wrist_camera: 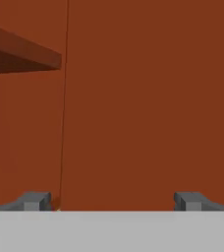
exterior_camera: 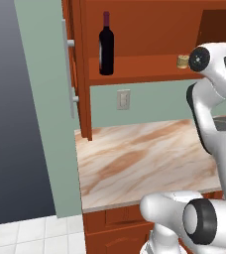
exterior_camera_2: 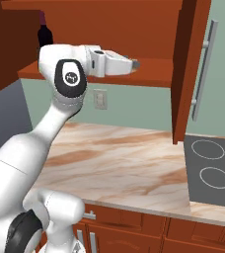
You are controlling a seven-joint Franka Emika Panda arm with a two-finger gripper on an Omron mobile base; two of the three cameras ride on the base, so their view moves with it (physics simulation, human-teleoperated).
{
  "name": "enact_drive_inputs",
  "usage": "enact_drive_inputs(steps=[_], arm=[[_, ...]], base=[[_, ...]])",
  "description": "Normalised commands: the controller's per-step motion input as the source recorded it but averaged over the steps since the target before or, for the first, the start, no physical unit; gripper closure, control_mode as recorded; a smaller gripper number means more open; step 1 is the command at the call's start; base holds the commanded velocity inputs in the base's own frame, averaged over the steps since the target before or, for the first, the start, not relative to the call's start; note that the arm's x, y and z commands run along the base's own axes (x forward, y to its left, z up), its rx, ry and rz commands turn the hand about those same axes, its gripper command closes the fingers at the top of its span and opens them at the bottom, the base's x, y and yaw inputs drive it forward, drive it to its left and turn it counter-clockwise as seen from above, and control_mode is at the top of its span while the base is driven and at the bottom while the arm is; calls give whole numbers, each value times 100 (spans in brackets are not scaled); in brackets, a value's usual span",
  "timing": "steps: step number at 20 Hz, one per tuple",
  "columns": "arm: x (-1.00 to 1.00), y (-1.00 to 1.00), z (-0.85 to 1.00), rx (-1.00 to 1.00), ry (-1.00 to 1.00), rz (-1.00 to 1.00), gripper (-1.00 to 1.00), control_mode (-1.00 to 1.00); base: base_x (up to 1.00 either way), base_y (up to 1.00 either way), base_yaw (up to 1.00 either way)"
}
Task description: Get the candle and the wine from the cabinet and move them to the dining counter.
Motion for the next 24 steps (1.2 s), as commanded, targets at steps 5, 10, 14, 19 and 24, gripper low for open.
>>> enact_drive_inputs(steps=[5, 10, 14, 19, 24], arm=[[-22, 62, 2, 12, 16, 33, -100, -100], [-7, 51, 0, 16, 3, 30, -100, -100], [0, 32, 0, 20, 0, 30, -100, -100], [0, 23, -13, 22, 0, 29, -100, -100], [6, 2, -17, 8, 0, 24, -100, -100]], base=[[0, 0, 0], [0, 0, 0], [0, 0, 0], [0, 0, 0], [0, 0, 0]])
